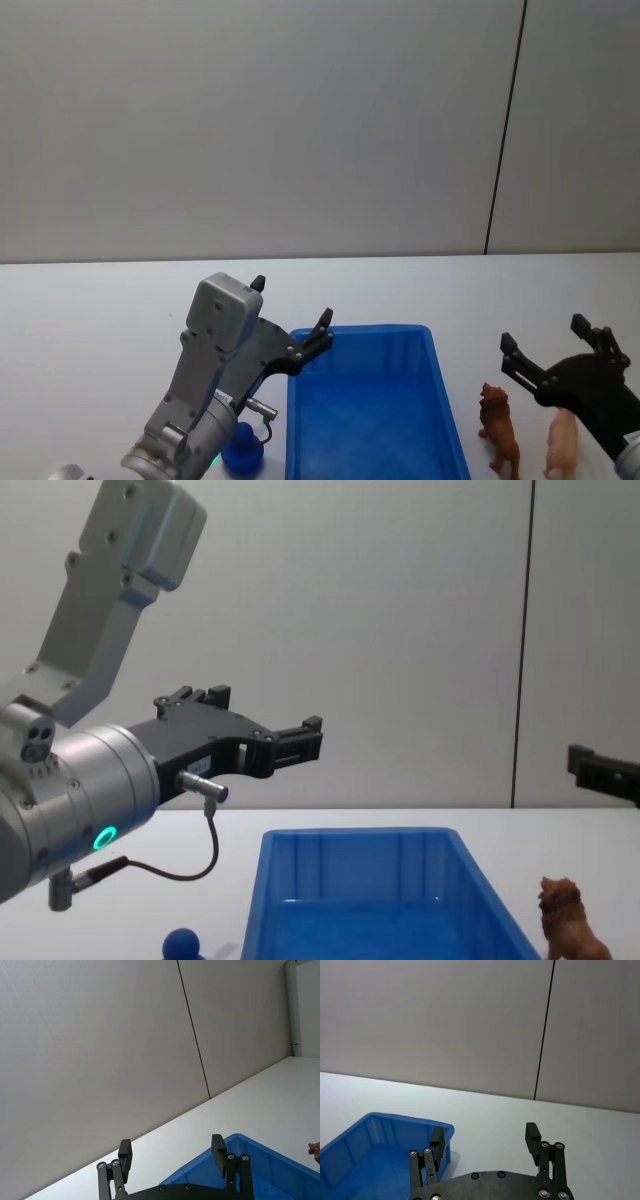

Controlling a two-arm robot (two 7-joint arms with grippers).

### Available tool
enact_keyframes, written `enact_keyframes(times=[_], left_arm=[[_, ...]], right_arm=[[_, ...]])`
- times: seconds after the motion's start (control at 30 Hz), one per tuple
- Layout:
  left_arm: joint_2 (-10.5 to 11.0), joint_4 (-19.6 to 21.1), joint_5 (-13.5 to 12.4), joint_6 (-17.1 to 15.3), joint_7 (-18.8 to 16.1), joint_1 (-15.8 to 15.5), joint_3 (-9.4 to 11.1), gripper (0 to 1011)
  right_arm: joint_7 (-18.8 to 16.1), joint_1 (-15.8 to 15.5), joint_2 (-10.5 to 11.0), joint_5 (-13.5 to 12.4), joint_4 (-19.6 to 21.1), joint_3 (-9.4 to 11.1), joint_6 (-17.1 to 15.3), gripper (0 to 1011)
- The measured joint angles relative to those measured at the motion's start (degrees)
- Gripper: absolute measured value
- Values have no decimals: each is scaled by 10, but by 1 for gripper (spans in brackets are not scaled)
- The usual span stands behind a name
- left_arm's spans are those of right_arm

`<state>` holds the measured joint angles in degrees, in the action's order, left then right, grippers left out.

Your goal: Pick up the two dolls from the table and place them into the box.

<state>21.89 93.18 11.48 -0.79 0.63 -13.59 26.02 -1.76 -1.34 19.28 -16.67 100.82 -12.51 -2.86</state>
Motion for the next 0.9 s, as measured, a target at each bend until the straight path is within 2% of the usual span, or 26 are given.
enact_keyframes(times=[0.5, 0.9], left_arm=[[0, 0, 0, 0, 0, 0, 0, 1001], [0, 0, 0, 0, 0, 0, 0, 1001]], right_arm=[[44, -15, -2, -1, -3, 4, -57, 998], [76, -27, -10, 12, -11, 0, -106, 998]])
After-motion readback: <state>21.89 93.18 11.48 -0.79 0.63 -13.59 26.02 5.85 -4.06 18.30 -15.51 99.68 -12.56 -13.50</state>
